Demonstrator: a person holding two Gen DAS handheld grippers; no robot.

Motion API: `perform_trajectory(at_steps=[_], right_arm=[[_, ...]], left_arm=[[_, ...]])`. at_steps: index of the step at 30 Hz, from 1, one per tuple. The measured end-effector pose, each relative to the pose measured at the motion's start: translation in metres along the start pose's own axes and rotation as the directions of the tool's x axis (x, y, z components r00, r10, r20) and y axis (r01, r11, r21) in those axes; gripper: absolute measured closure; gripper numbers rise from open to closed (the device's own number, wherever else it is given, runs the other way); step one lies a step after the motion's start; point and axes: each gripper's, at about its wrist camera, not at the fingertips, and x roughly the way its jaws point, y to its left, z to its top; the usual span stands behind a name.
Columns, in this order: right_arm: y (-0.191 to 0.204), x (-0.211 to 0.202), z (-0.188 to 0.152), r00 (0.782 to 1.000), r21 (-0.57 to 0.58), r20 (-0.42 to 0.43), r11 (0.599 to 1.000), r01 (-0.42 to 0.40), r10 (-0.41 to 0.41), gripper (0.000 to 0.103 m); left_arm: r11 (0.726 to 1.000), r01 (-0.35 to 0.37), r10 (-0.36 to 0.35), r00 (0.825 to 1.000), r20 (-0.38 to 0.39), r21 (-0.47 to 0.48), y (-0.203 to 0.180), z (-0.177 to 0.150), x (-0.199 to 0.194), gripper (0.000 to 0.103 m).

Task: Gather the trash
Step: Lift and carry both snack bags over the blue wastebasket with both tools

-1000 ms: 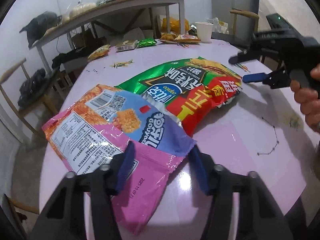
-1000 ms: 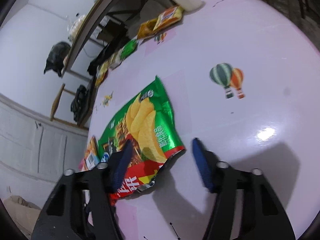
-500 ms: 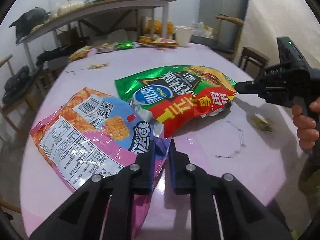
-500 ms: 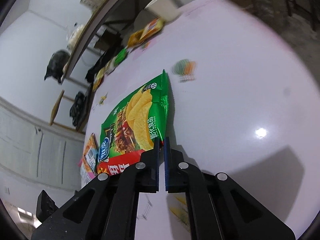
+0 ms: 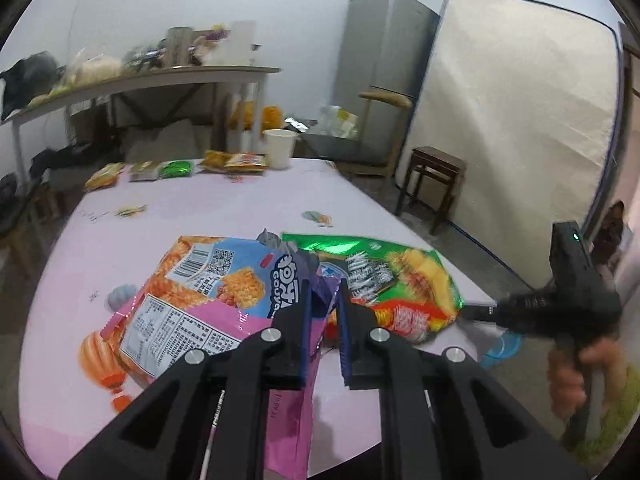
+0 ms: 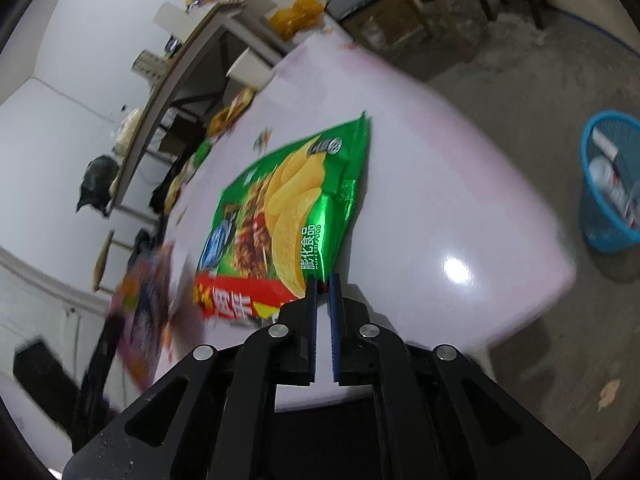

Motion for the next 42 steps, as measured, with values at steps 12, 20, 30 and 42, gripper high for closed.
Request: perform_trajectory(at_steps=[12,20,30,42], right_arm=[[0.012,-0.061,-0.017,0.975,-0.23,-0.157,0.954,-0.191,0.157,0.049],[0.036,-0.029,0.09,0.996,-0.282,-0.041,0.955,-0.087,0.078,0.032],[0.048,0.071,0.101,0.982,-0.417,-0.161,0.908,0.028,-0.104,0.031],[0.054,0.064,0.078,0.969,-0.494,-0.202,0.869,0.025,-0.143,0.031]], left_arm=[[0.999,0.021,-0.014,0.99,-0.14,0.045,-0.013,-0.027,0.037,0.091],[1.0,-0.006,0.004,0.994,-0.11,-0.013,0.014,-0.026,-0.016,0.051],[0.934,-0.126,0.089,0.988,-0.124,-0.334,0.102,-0.047,-0.064,0.048],[0.922,-0.048,0.016,0.996,-0.085,-0.384,0.13,-0.051,-0.084,0.031]])
